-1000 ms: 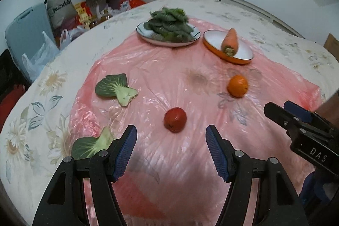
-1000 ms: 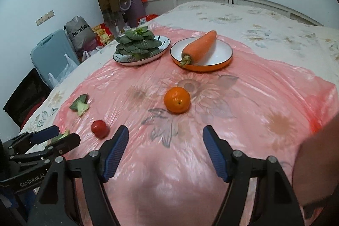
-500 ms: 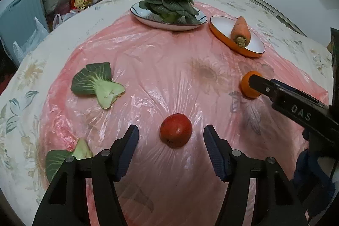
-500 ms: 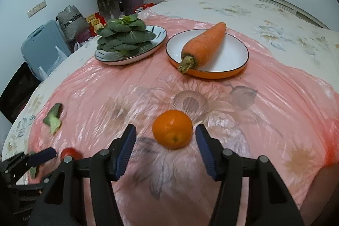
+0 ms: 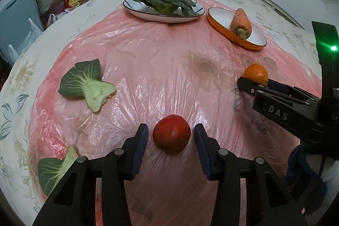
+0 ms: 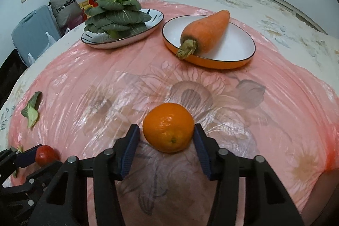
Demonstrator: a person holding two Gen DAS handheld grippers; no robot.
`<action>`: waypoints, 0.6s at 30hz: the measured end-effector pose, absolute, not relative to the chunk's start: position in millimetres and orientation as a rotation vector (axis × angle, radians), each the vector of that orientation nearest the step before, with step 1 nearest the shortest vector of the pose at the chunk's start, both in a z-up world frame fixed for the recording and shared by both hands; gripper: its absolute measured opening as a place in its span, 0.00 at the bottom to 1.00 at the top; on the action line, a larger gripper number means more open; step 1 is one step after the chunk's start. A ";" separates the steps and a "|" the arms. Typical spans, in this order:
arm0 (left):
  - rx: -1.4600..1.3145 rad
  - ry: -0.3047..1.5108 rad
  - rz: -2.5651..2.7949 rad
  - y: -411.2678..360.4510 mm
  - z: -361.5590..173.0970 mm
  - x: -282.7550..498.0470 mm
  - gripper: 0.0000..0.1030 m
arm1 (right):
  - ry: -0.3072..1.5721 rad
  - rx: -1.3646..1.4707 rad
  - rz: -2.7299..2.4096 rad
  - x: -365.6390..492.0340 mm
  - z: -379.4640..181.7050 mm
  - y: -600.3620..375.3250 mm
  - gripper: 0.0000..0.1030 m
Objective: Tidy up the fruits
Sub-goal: 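Grasp the last orange with right tool while left tool grasps a red apple, then carry the orange in right tool and apple in left tool over the green tray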
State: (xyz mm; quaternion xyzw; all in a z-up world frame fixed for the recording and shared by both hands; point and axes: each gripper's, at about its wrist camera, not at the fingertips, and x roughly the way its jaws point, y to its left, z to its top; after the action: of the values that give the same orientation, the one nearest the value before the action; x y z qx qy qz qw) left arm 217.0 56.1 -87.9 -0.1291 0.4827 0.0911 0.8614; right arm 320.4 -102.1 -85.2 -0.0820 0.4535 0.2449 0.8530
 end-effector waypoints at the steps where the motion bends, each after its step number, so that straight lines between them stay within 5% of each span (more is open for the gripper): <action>1: -0.271 1.019 0.188 56.1 -88.7 217.8 0.37 | 0.954 -0.168 0.516 321.0 -85.3 -102.9 0.76; 18: -0.361 1.009 0.115 84.5 -87.7 211.8 0.28 | 0.978 -0.056 0.543 329.0 -82.9 -117.9 0.73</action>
State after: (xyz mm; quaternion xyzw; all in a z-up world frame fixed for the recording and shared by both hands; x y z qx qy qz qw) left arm 211.8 84.5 -87.7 -0.1720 0.4804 0.0548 0.8583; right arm 329.0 -117.9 -82.9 -0.0267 0.4639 0.2573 0.8473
